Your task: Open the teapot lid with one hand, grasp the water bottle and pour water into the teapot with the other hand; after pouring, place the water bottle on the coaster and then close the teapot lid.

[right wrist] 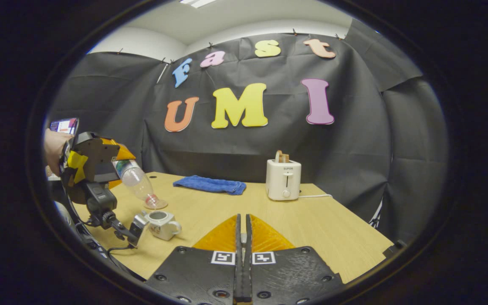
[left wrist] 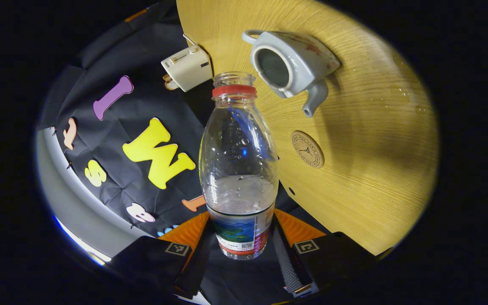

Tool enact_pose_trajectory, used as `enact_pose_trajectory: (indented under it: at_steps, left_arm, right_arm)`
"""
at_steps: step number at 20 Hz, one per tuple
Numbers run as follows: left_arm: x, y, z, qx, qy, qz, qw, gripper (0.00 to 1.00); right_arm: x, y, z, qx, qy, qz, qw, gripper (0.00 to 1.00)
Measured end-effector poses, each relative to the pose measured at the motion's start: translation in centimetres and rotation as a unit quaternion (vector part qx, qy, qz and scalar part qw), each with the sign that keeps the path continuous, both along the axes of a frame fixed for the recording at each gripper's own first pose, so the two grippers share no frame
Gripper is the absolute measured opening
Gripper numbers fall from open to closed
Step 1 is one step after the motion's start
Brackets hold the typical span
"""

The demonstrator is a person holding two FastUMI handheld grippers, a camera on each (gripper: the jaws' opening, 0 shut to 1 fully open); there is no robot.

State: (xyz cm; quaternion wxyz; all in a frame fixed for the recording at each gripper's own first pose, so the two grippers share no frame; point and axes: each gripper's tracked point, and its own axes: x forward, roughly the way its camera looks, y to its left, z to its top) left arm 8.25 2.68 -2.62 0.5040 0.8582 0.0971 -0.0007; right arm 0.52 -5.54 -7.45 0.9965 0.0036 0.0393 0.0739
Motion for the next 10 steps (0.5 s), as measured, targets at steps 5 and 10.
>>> enact_pose_trajectory:
  at_steps: [5,10]
  left_arm:
    - [0.1,0.1,-0.3,-0.038,-0.002,-0.002,0.999,0.74]
    - [-0.2,1.5,-2.3,-0.156,0.009,0.014,0.988,0.74]
  right_arm:
    - [-0.2,-0.1,0.4,0.005,-0.005,-0.001,1.0,0.0]
    - [-0.1,0.5,0.3,0.017,0.005,0.005,1.0,0.0]
